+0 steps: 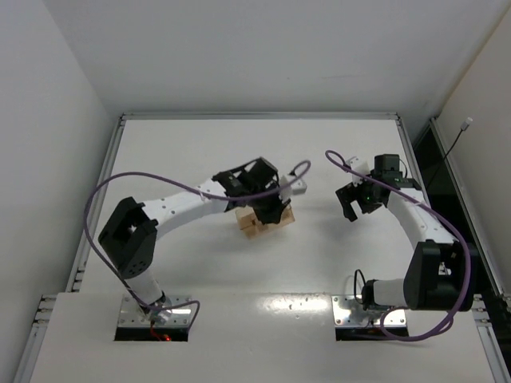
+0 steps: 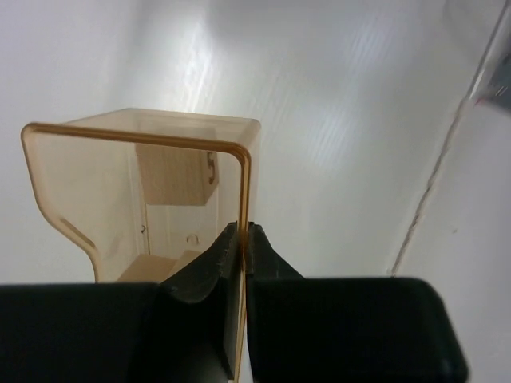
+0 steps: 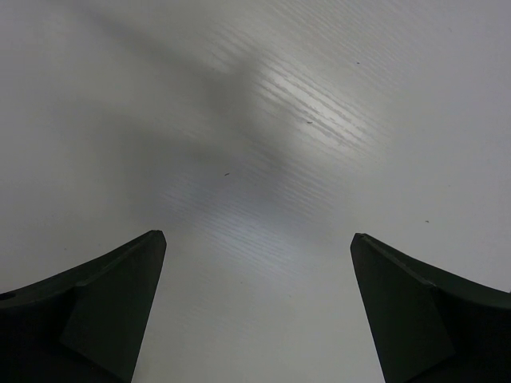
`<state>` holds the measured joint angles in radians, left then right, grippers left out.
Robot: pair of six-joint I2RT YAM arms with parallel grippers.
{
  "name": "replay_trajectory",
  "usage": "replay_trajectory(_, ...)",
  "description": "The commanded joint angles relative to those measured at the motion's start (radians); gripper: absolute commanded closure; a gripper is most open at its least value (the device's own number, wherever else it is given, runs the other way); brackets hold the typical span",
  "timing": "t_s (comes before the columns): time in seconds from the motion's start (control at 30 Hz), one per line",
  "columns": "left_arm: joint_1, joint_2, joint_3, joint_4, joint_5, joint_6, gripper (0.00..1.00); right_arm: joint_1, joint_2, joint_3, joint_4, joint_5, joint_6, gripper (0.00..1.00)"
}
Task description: Build the wood block tower
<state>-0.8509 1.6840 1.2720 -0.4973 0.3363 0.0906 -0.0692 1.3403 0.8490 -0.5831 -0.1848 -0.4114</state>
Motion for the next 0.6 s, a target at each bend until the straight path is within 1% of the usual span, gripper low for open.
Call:
replay_trajectory(0.0, 0.106, 0.048, 0.137, -0.046, 0.239, -0.092, 1.0, 0.006, 0.002, -0.01, 0.017, -0.027, 0.036, 0.01)
replay_trajectory(0.03, 0.128, 0.066, 0.154, -0.046, 0.333, -0.107, 1.0, 0.006, 0.002, -0.01, 0.017, -0.027, 0.036, 0.01)
replay_trajectory(0.1, 0.191, 0.13, 0.197, -0.046, 0.429, -0.147, 1.0, 0.006, 0.002, -0.01, 0.006, -0.027, 0.045, 0.01)
replay_trajectory(0.13, 0.211, 0.152, 0.198, -0.023, 0.552, -0.164, 1.0, 0.006, 0.002, -0.01, 0.006, -0.027, 0.045, 0.02)
replay_trajectory(0.2, 0.251, 0.198, 0.185, 0.011, 0.666, -0.205, 1.0, -0.003, 0.002, -0.01, 0.006, -0.027, 0.045, 0.02)
replay_trajectory(0.23, 0.291, 0.218, 0.172, 0.041, 0.722, -0.265, 1.0, -0.003, 0.002, -0.01, 0.006, -0.027, 0.054, 0.02)
replay_trajectory(0.27, 0.309, 0.253, 0.155, 0.128, 0.821, -0.302, 1.0, -0.003, 0.011, -0.01, 0.006, -0.037, 0.054, 0.02)
replay_trajectory(0.33, 0.357, 0.281, 0.11, 0.227, 0.904, -0.372, 1.0, -0.003, 0.02, 0.008, -0.004, -0.038, 0.054, 0.02)
replay_trajectory(0.37, 0.368, 0.299, 0.11, 0.29, 1.006, -0.402, 1.0, -0.003, 0.029, 0.018, -0.014, -0.038, 0.054, 0.02)
replay_trajectory(0.43, 0.392, 0.368, 0.11, 0.302, 1.096, -0.402, 1.0, -0.003, 0.04, 0.018, -0.014, -0.038, 0.063, 0.03)
replay_trajectory(0.47, 0.392, 0.393, 0.125, 0.245, 1.144, -0.349, 1.0, -0.003, 0.052, 0.03, -0.014, -0.038, 0.063, 0.03)
replay_trajectory(0.5, 0.392, 0.422, 0.156, 0.12, 1.232, -0.242, 1.0, -0.003, 0.053, 0.039, -0.014, -0.038, 0.072, 0.03)
replay_trajectory(0.53, 0.401, 0.507, 0.273, -0.081, 1.274, -0.068, 1.0, -0.003, 0.063, 0.039, -0.014, -0.038, 0.072, 0.03)
replay_trajectory(0.57, 0.411, 0.554, 0.33, -0.295, 1.287, 0.254, 1.0, -0.003, 0.072, 0.039, -0.014, -0.038, 0.082, 0.03)
